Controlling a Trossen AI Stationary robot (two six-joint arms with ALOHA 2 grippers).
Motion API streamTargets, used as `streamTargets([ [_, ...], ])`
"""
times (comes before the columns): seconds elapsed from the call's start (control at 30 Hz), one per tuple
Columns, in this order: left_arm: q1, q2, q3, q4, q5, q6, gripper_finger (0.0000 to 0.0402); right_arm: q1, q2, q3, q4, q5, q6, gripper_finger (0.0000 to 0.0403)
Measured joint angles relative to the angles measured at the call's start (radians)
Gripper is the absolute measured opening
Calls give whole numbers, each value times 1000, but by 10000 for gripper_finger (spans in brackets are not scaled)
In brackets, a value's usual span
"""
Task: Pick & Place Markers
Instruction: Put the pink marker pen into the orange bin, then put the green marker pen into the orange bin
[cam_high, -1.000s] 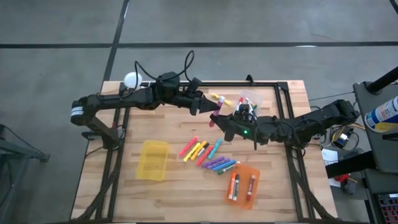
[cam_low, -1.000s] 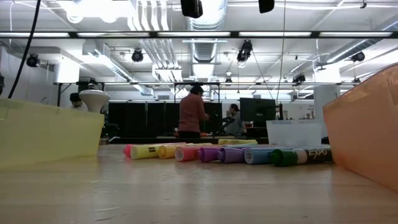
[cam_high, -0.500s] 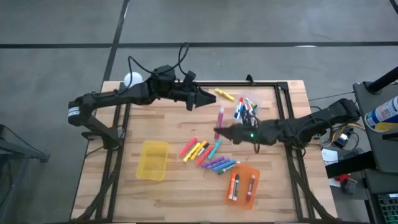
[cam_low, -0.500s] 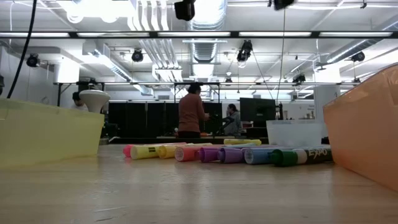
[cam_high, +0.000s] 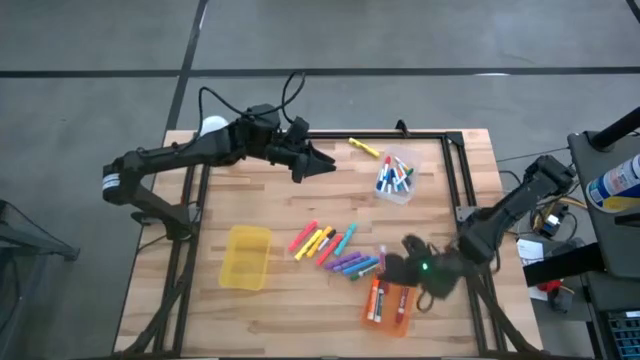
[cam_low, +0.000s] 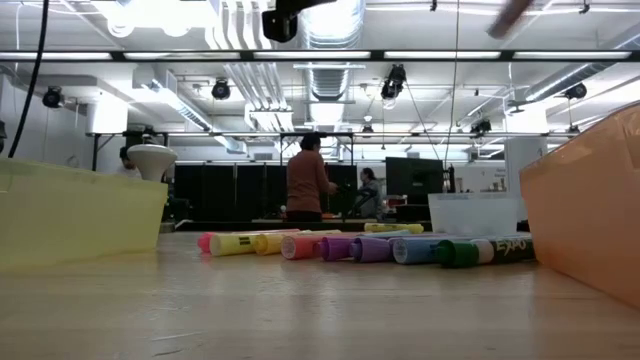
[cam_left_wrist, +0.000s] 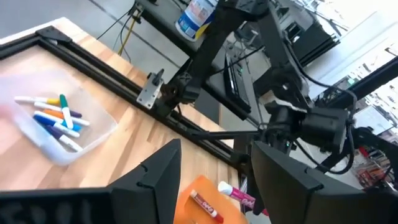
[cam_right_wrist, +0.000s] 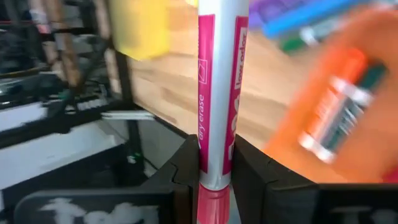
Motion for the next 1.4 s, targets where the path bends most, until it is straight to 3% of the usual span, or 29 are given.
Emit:
streamTargets([
  [0.13,0,0,0,-34,0,3,188,59,88,0,-2,-1,97,57],
  [0.3,0,0,0,-73,0,11,188,73,195,0,-7,-150,109,57],
  [0.63,0,0,0,-88,0,25,188,71,337,-2,-72,-275,150,57],
  [0.77,0,0,0,-92,2,24,188,65,355,-2,-72,-339,154,99],
  [1.07,0,0,-9,-100,3,45,188,63,287,1,-57,-328,109,199],
  [1.23,0,5,-15,-206,2,100,188,61,163,23,-54,-214,-74,209],
  [1.4,-6,23,-18,-376,-92,179,188,50,37,23,-61,63,-216,200],
])
